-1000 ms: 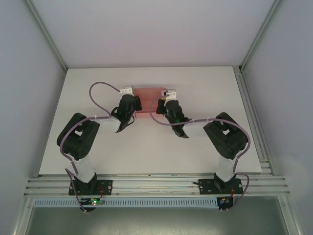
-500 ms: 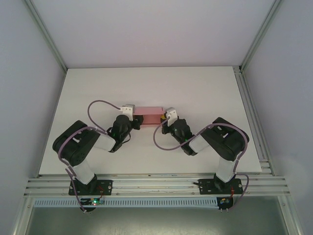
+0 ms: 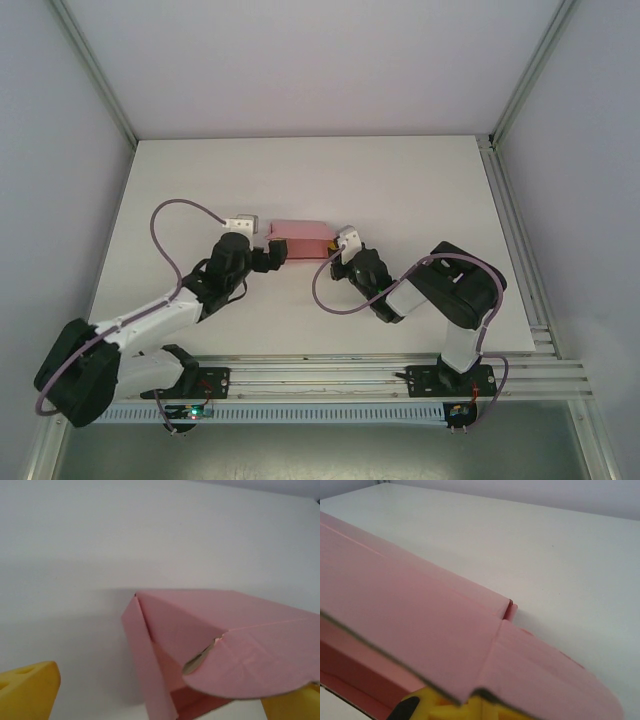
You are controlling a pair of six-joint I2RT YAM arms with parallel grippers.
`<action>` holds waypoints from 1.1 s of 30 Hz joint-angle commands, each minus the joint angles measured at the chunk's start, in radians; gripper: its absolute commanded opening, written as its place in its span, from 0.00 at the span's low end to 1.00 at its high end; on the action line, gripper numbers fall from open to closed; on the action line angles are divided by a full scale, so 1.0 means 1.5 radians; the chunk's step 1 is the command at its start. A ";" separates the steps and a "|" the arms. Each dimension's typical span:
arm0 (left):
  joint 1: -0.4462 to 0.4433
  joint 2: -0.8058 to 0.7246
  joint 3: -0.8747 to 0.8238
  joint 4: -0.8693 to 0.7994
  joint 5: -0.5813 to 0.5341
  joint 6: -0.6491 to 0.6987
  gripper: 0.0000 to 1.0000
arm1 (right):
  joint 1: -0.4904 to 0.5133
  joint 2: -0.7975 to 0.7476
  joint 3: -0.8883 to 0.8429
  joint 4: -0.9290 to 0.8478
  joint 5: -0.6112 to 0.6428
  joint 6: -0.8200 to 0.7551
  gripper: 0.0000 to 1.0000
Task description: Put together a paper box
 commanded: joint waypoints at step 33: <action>0.077 0.245 0.098 -0.120 0.241 -0.166 0.90 | 0.066 -0.181 0.013 -0.265 -0.023 0.034 0.32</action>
